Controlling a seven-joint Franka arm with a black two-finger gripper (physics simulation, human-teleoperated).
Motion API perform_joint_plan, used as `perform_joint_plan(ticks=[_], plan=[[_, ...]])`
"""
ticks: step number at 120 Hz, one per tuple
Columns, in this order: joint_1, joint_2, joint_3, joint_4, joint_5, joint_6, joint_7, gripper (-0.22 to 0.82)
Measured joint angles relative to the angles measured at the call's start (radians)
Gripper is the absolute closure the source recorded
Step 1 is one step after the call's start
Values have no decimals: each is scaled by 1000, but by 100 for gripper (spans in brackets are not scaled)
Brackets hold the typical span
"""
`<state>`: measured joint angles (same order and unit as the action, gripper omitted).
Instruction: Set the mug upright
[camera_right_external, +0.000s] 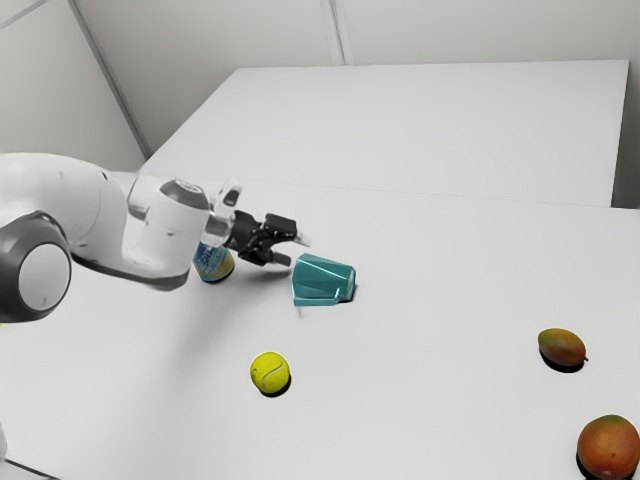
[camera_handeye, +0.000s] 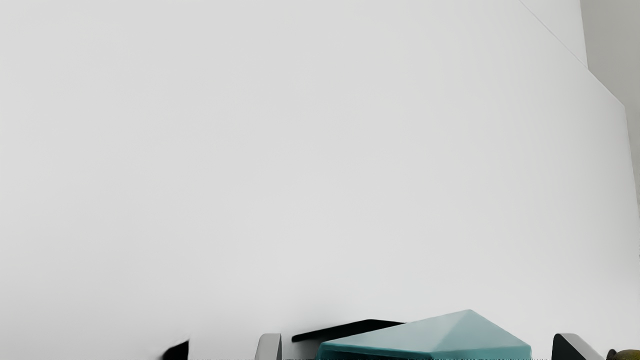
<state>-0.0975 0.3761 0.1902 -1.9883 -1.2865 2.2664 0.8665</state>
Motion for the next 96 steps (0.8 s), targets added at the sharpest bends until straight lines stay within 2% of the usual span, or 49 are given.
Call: perform_joint_plan(ticks=[76, 81, 96], plan=[[-19, -2, -31, -39, -64, -1, 150, 2], [-19, -2, -32, -42, -67, -1, 155, 7], [-19, -5, -33, -54, -95, 2, 167, 41]])
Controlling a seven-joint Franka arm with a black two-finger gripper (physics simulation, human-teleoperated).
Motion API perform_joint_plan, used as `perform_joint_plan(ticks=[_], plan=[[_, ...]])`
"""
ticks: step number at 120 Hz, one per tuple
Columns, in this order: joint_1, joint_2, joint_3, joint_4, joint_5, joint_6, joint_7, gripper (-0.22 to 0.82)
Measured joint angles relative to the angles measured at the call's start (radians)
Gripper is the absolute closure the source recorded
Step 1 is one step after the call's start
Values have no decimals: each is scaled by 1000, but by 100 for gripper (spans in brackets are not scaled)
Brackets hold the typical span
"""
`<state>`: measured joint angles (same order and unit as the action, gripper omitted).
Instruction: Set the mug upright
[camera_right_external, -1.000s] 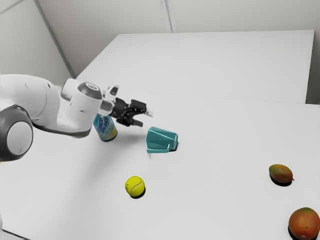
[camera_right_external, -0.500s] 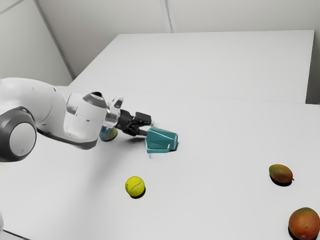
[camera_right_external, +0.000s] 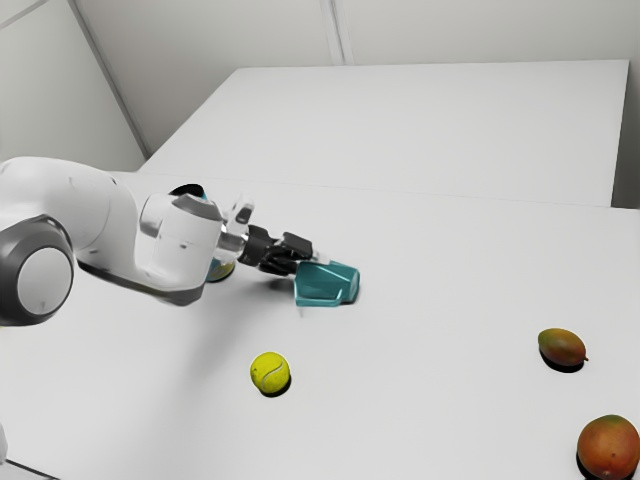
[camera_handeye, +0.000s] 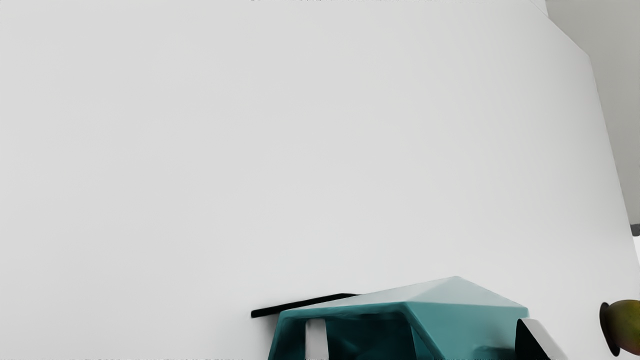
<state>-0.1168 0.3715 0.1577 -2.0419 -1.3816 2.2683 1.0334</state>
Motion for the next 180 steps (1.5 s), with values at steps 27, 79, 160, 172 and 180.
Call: perform_joint_plan(ticks=[27, 79, 160, 172, 180], plan=[[4, -40, 1, 4, -12, 7, 10, 70], [0, -82, -37, 171, 258, 30, 20, 78], [0, 31, -103, 287, 1112, 184, -268, 24], [-1, 0, -103, 291, 1114, 179, -292, 15], [-1, -39, -102, 290, 1115, 149, -309, 12]])
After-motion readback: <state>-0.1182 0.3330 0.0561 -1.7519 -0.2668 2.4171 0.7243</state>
